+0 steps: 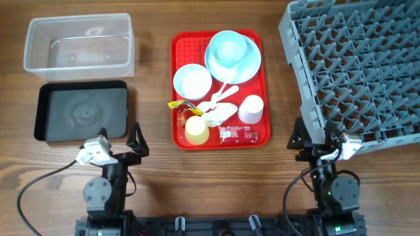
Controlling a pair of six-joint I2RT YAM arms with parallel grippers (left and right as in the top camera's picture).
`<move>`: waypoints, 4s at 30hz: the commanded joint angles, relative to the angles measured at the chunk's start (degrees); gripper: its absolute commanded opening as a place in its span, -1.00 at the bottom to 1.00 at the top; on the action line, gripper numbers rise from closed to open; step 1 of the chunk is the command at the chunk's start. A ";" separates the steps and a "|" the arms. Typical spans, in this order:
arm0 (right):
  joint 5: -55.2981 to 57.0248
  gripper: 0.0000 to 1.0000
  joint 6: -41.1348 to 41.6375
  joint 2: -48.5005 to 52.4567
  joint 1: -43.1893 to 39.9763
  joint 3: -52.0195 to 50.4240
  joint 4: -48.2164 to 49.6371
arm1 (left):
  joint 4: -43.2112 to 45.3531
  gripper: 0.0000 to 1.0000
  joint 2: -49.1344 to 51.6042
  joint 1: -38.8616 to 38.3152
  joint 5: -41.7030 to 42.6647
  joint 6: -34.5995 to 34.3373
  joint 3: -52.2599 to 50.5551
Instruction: Sort waste into correct bins and load items into the dishwasher rack
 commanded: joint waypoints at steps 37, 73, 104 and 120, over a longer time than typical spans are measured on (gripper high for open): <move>-0.98 0.99 0.42 0.13 -0.26 -0.07 0.17 | 0.15 1.00 -0.63 0.26 0.68 0.74 -0.39; 6.23 1.00 3.82 0.13 -0.26 -0.04 2.32 | -1.57 1.00 43.10 -4.11 18.49 6.54 39.01; 5.97 0.99 3.82 0.13 -0.26 -0.04 0.81 | -38.29 0.89 115.27 -28.50 6.64 17.38 93.24; 2.71 0.99 3.87 0.13 -0.26 -0.04 0.52 | -38.29 -0.51 121.26 -28.50 6.62 17.18 93.24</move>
